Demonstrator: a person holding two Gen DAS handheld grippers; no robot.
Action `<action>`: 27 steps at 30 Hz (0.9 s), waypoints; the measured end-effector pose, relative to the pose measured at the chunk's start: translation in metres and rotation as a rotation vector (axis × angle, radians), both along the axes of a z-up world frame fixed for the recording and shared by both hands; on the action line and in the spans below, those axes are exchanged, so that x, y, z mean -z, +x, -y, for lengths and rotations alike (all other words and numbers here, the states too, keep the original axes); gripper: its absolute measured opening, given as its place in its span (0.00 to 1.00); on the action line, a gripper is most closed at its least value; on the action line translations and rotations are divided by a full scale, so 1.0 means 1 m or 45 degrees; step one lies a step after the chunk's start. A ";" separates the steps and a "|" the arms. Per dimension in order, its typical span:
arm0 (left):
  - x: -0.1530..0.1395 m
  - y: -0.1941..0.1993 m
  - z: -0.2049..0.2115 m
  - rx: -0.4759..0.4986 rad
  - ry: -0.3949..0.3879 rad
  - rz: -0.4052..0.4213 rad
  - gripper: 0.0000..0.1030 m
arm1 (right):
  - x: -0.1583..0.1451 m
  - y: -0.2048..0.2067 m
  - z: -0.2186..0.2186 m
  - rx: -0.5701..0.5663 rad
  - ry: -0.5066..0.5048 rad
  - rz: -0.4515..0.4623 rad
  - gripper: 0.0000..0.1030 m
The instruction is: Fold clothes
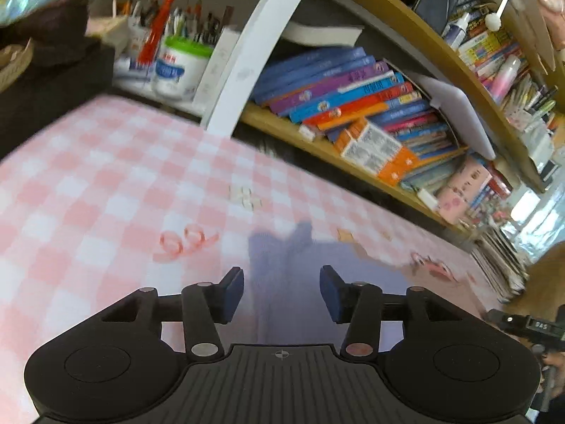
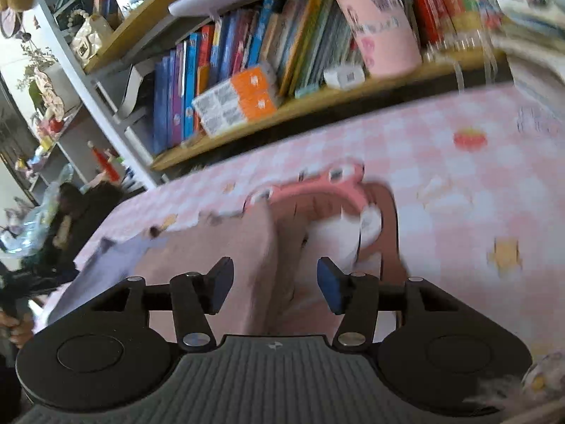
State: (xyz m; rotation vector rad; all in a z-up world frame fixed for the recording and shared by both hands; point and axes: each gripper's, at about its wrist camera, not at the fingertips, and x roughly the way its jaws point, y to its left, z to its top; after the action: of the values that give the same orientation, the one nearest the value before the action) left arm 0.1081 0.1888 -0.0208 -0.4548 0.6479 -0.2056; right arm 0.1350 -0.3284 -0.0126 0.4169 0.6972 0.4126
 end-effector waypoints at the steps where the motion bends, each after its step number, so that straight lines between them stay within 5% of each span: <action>1: 0.004 -0.003 -0.001 0.003 -0.022 -0.012 0.46 | 0.002 -0.005 0.001 -0.005 0.015 -0.022 0.49; 5: 0.014 -0.007 -0.001 0.009 -0.078 -0.024 0.42 | 0.004 -0.016 0.000 -0.018 0.066 -0.061 0.41; 7: 0.016 -0.004 0.001 0.016 -0.099 -0.045 0.30 | 0.006 -0.016 -0.003 -0.022 0.094 -0.084 0.25; 11: 0.017 0.000 0.001 0.024 -0.113 -0.066 0.18 | 0.008 -0.016 -0.012 -0.027 0.139 -0.099 0.17; 17: 0.016 0.014 -0.028 -0.052 -0.085 -0.057 0.17 | 0.006 -0.006 -0.043 -0.101 0.168 -0.107 0.16; 27: 0.006 0.026 -0.060 -0.138 0.058 -0.040 0.19 | -0.004 0.017 -0.108 -0.220 -0.042 0.002 0.19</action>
State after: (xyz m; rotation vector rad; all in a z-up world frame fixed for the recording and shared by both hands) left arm 0.1341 0.2483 -0.0267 -0.4485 0.6558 -0.0810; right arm 0.1525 -0.2208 -0.0082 0.3264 0.7401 0.5635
